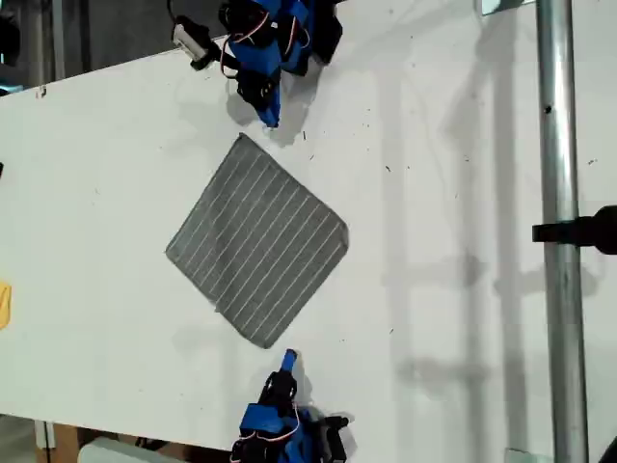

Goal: Grasp corners of a towel and fold twice.

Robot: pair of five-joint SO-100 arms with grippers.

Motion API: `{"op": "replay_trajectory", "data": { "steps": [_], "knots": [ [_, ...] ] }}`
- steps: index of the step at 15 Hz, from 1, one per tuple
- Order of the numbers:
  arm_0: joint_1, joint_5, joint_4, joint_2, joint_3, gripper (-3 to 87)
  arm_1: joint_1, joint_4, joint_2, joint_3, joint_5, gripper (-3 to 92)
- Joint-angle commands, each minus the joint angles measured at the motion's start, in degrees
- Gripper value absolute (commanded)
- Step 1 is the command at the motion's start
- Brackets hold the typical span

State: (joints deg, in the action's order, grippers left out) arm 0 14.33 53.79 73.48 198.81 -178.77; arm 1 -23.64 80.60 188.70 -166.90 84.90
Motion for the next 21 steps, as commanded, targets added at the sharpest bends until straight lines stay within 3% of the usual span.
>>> {"op": "replay_trajectory", "data": {
  "steps": [1,13,14,15,16,19,21],
  "knots": [
    [-0.35,-0.35,0.18,0.35,-0.09,0.7,0.26,0.26,-0.26,1.14,-0.79,4.6],
    [-0.26,0.7,0.18,0.35,-0.09,0.7,0.26,0.26,-0.26,1.14,-0.79,4.6],
    [-0.09,11.34,0.09,0.35,-0.09,0.7,0.26,0.26,-0.26,1.14,-0.79,4.6],
    [0.0,33.57,0.18,0.35,-0.09,1.0,0.26,0.26,-0.26,1.14,-0.79,4.6],
    [-1.05,39.81,0.18,0.35,-0.09,1.0,0.26,0.26,-0.26,1.14,-0.79,4.6],
    [2.37,36.21,0.09,0.35,-0.09,-1.9,-0.88,0.26,-0.26,1.23,-0.79,4.6],
    [2.55,29.18,-2.99,0.44,0.0,-2.2,-0.26,0.18,-0.18,2.55,-1.58,-0.3]
  ]
}}
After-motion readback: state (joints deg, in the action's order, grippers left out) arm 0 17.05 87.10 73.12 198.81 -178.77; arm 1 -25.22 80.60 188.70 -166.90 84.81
